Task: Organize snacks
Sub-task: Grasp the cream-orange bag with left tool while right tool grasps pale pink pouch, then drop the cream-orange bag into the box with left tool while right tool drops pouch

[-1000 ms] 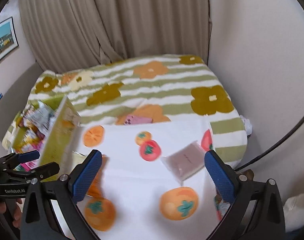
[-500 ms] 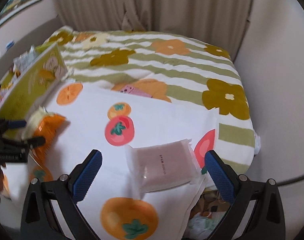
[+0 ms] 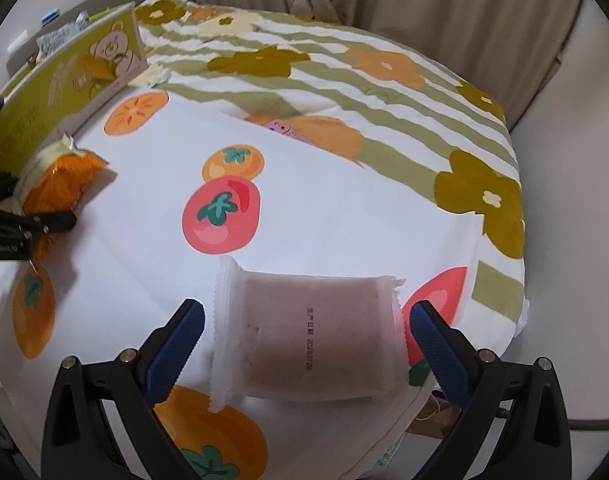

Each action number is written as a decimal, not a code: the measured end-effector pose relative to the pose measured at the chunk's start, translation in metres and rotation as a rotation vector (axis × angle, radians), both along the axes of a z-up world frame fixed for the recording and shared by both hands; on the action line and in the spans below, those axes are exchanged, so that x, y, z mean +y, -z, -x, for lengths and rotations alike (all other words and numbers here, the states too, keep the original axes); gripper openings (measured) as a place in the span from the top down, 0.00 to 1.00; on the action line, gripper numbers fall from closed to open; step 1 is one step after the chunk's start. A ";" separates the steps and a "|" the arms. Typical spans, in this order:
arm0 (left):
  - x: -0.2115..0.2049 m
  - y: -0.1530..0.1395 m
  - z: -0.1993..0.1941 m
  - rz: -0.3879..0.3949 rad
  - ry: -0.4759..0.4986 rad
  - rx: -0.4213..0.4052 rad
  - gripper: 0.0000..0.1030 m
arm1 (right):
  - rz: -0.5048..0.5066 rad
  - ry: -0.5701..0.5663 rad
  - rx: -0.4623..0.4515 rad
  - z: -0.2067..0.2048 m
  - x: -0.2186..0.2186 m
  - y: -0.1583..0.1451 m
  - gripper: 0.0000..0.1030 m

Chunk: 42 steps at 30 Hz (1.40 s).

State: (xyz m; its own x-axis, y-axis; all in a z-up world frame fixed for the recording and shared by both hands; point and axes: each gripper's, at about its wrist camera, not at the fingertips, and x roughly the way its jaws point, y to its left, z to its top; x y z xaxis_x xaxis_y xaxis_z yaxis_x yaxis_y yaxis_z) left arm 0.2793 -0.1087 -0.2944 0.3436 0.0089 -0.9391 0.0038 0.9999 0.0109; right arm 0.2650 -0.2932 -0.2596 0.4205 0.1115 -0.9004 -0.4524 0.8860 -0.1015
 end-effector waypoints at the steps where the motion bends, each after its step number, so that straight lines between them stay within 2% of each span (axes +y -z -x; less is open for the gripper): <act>1: -0.001 0.000 0.000 -0.005 0.004 -0.001 0.37 | -0.002 -0.005 0.004 -0.001 0.000 0.001 0.01; 13: -0.011 -0.004 -0.002 0.003 0.023 -0.003 0.40 | -0.002 -0.036 0.039 -0.008 0.000 0.014 0.02; 15: -0.013 -0.004 -0.001 0.007 0.025 -0.003 0.41 | 0.001 -0.041 0.045 -0.007 0.001 0.017 0.05; 17: -0.014 -0.005 -0.001 0.013 0.025 -0.002 0.41 | 0.014 -0.043 0.044 -0.006 0.001 0.018 0.15; 22: -0.017 -0.011 0.003 0.030 0.025 -0.015 0.41 | -0.001 -0.029 0.030 -0.001 -0.002 0.013 0.29; 26: -0.018 -0.024 0.005 0.032 0.030 -0.038 0.41 | -0.001 -0.008 0.016 0.002 -0.002 0.011 0.32; 33: -0.010 -0.064 0.008 0.051 0.030 -0.106 0.41 | -0.046 0.034 -0.008 0.005 0.003 -0.011 0.33; 42: 0.020 -0.142 0.020 0.100 0.040 -0.254 0.41 | -0.137 0.047 -0.096 0.015 0.038 -0.082 0.33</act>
State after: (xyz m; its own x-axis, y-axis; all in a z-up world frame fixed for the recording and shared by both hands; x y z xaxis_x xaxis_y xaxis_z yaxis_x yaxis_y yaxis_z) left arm 0.2588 -0.0888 -0.1526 0.5666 -0.0980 -0.8182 0.0534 0.9952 -0.0822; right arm 0.2498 -0.2550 -0.1779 0.5117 0.2087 -0.8334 -0.4043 0.9144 -0.0192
